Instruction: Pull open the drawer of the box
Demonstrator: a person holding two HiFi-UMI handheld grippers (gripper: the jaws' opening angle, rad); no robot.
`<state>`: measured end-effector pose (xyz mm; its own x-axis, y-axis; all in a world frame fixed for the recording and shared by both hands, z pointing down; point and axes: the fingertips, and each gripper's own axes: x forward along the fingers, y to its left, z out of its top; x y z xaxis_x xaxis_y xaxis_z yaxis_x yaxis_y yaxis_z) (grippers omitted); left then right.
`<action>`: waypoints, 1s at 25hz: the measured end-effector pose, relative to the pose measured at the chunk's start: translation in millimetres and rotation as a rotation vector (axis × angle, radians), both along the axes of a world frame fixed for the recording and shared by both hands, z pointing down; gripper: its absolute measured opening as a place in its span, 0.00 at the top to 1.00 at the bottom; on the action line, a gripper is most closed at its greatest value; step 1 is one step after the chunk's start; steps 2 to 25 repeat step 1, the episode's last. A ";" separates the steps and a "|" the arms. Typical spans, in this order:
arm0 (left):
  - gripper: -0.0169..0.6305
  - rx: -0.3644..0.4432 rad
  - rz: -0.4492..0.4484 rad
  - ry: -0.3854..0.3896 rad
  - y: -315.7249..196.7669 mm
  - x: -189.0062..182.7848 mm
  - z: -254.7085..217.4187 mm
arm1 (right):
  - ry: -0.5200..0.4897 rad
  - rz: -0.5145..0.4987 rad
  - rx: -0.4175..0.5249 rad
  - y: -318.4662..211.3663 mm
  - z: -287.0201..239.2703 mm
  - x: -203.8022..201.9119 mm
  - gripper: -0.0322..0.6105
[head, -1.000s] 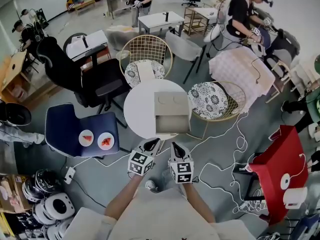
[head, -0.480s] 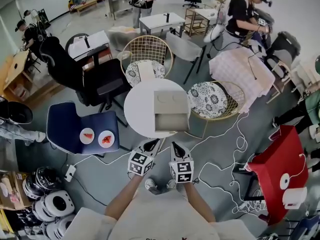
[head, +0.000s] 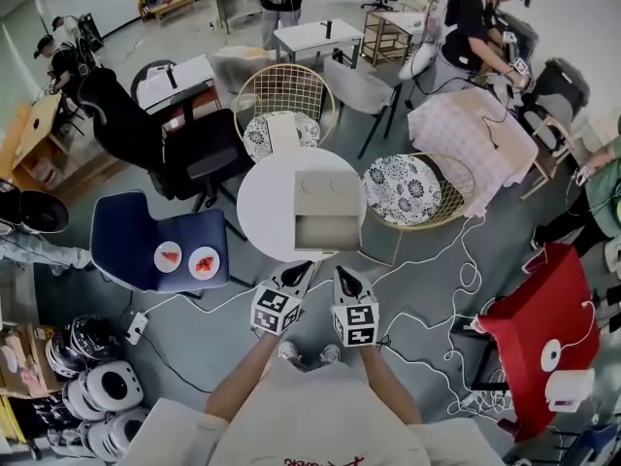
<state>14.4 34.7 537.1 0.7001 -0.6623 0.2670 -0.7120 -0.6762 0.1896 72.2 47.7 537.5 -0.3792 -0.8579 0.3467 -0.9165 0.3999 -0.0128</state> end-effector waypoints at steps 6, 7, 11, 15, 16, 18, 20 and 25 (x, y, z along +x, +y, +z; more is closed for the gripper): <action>0.96 0.001 0.001 -0.001 0.4 2.1 0.5 | -0.002 0.000 0.001 -0.1 -0.2 1.8 0.93; 0.96 0.001 0.001 -0.001 0.4 2.1 0.5 | -0.002 0.000 0.001 -0.1 -0.2 1.8 0.93; 0.96 0.001 0.001 -0.001 0.4 2.1 0.5 | -0.002 0.000 0.001 -0.1 -0.2 1.8 0.93; 0.96 0.001 0.001 -0.001 0.4 2.1 0.5 | -0.002 0.000 0.001 -0.1 -0.2 1.8 0.93; 0.96 0.001 0.001 -0.001 0.4 2.1 0.5 | -0.002 0.000 0.001 -0.1 -0.2 1.8 0.93; 0.96 0.001 0.001 -0.001 0.4 2.1 0.5 | -0.002 0.000 0.001 -0.1 -0.2 1.8 0.93; 0.96 0.001 0.001 -0.001 0.4 2.1 0.5 | -0.002 0.000 0.001 -0.1 -0.2 1.8 0.93; 0.96 0.001 0.001 -0.001 0.4 2.1 0.5 | -0.002 0.000 0.001 -0.1 -0.2 1.8 0.93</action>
